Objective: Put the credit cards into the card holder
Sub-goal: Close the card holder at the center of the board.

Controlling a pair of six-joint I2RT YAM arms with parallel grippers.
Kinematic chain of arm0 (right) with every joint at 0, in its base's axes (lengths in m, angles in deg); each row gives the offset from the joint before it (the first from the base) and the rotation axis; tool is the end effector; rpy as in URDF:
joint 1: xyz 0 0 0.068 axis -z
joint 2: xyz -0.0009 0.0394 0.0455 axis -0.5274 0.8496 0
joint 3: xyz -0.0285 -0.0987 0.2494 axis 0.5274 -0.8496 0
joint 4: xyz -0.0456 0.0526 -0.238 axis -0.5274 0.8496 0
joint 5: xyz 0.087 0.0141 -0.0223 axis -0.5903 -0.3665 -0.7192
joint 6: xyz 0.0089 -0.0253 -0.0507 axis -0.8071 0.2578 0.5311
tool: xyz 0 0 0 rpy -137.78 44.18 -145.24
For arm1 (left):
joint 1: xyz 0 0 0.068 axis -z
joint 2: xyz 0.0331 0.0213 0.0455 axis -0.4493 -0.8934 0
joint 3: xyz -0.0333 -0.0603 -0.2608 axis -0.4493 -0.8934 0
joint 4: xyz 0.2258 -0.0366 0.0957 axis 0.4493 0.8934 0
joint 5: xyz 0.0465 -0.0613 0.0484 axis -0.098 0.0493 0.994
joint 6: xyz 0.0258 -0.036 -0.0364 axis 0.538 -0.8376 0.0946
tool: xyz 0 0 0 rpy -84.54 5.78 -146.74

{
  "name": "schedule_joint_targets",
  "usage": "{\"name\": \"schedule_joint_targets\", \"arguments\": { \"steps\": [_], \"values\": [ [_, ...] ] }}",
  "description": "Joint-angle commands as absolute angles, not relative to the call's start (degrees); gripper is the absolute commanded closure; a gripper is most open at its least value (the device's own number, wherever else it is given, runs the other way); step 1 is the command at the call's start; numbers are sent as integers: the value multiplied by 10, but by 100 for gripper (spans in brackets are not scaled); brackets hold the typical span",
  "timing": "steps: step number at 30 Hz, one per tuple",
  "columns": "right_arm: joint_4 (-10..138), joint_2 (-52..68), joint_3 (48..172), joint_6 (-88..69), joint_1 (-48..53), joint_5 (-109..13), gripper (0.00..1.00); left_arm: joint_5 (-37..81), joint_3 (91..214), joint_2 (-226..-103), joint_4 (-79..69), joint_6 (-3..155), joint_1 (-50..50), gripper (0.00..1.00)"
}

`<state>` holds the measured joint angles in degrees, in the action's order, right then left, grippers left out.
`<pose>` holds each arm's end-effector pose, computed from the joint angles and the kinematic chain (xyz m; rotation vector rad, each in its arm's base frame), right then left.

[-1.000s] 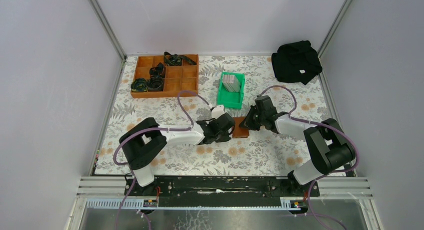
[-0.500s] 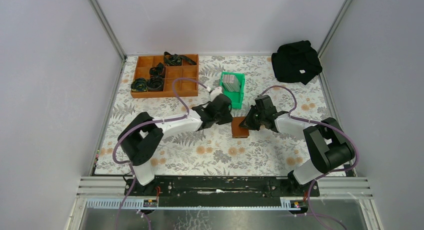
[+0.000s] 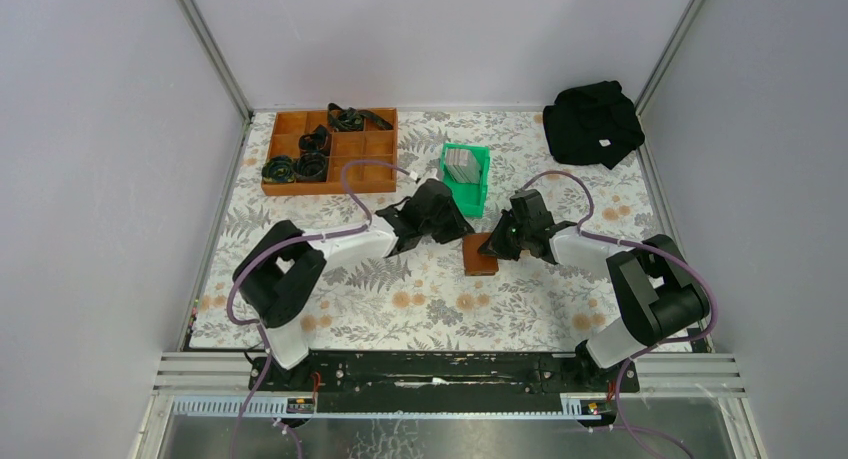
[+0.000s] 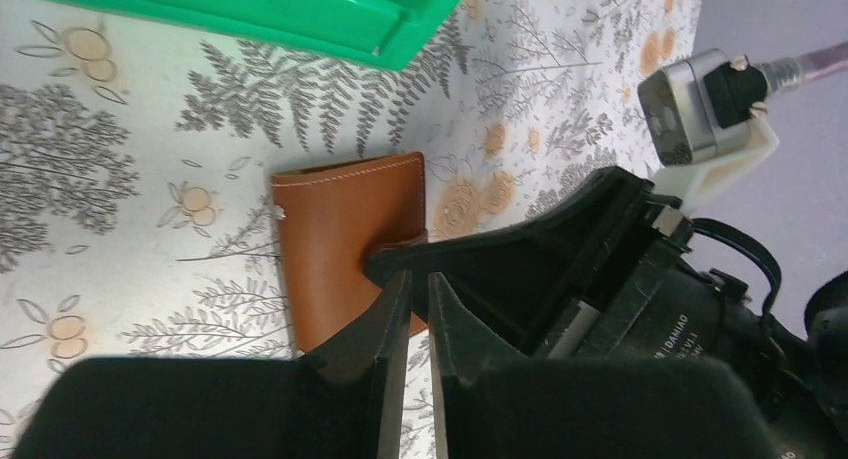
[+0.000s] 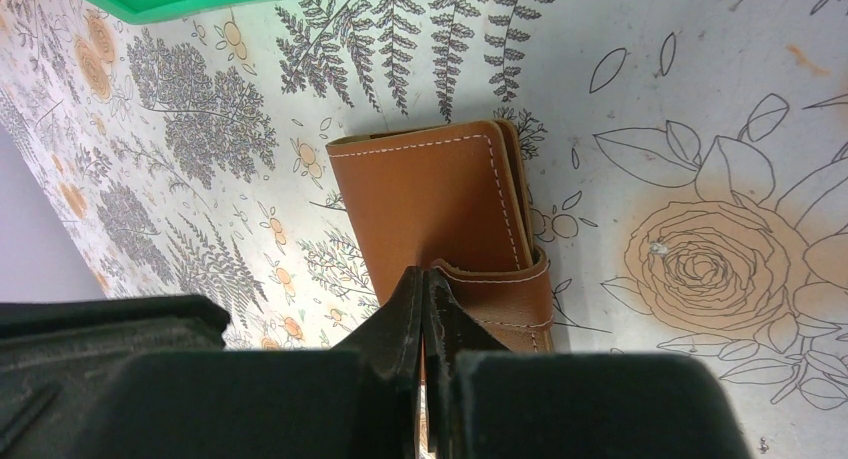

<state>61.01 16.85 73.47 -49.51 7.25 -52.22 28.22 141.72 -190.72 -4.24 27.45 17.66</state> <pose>0.2579 0.1273 0.1491 0.3913 2.5303 0.7864 0.2678 -0.2642 0.1962 -0.3092 2.4283 -0.9623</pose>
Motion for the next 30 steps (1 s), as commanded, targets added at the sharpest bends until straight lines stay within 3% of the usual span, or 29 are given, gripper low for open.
{"name": "schedule_joint_targets", "arguments": {
  "steps": [1, 10, 21, 30],
  "values": [
    [763, 215, 692, -453, 88, -418, 100, 246, 1417, -1921, -86, 256, 197, 83],
    [752, 220, 687, -458, 89, -424, 100, 205, 1441, -2060, -54, 263, 257, 88],
    [750, 219, 695, -448, 88, -425, 100, 279, 1446, -1984, -21, 284, 233, 83],
    [754, 199, 720, -415, 89, -435, 77, 317, 1450, -1992, 21, 282, 249, 83]
  ]
}}
